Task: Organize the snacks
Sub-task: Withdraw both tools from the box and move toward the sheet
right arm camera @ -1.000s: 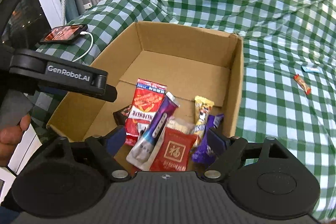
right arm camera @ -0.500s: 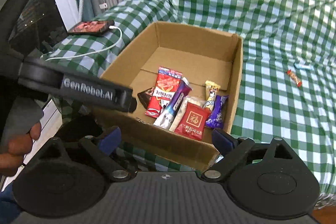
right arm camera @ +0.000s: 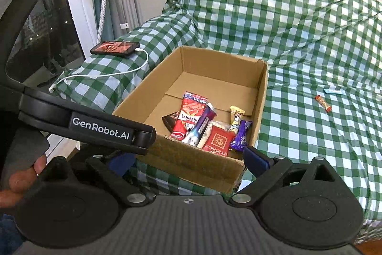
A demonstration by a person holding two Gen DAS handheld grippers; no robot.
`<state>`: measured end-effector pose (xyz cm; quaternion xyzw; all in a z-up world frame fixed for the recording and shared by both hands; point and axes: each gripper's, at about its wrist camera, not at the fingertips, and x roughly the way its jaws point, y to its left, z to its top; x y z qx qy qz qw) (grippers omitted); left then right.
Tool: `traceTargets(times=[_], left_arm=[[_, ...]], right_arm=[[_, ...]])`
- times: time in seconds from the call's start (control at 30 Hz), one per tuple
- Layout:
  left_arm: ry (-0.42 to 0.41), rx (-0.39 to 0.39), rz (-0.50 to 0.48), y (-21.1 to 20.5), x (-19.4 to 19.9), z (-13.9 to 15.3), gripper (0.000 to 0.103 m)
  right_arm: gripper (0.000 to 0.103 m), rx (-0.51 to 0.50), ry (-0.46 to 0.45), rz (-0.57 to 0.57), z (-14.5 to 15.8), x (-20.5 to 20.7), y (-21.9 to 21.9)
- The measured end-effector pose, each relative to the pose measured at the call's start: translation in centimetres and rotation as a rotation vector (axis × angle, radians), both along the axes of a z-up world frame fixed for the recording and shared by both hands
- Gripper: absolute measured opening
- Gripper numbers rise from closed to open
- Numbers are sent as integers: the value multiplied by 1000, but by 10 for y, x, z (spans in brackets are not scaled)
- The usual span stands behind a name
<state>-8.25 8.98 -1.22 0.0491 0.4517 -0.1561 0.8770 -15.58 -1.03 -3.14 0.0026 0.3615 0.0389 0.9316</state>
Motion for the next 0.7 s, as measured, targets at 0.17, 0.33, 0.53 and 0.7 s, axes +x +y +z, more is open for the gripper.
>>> traceTargets(times=[0.17,0.33,0.53,0.7], left_arm=[[-7,-3,0,2,-8,4,103],[2,-13,12,5,-11,5,103],[49,-18,37,12,-13,1,103],[52,-49,52,20,-21,5,103]], right_arm=[[99,0,-16,-5,4,-10,0],[99,-3,-25,-4,6,-16,2],[100,-25,-19,9,6,-22,6],[100,-60,-19,30,7,-29,12]])
